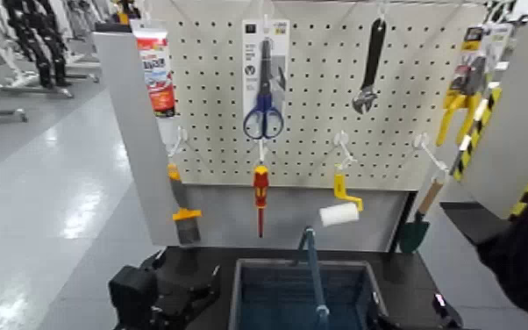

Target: Put the yellow paint brush into the crate.

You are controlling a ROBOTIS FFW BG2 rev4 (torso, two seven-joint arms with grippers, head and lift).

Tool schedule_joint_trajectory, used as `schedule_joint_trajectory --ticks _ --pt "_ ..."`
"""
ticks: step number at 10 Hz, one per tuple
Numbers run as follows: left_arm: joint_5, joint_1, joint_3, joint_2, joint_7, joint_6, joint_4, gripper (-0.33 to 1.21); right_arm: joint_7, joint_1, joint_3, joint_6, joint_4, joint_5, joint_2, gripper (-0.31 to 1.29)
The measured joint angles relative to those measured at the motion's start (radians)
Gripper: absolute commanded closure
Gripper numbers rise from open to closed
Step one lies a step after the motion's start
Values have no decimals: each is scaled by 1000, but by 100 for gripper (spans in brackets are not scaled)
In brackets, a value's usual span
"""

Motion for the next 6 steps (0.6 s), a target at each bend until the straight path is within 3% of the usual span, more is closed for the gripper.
schedule_joint_trajectory --ticks 6 --pt "4 -49 149 -40 -212 93 0 11 0 -2 3 -3 5 -4 0 12"
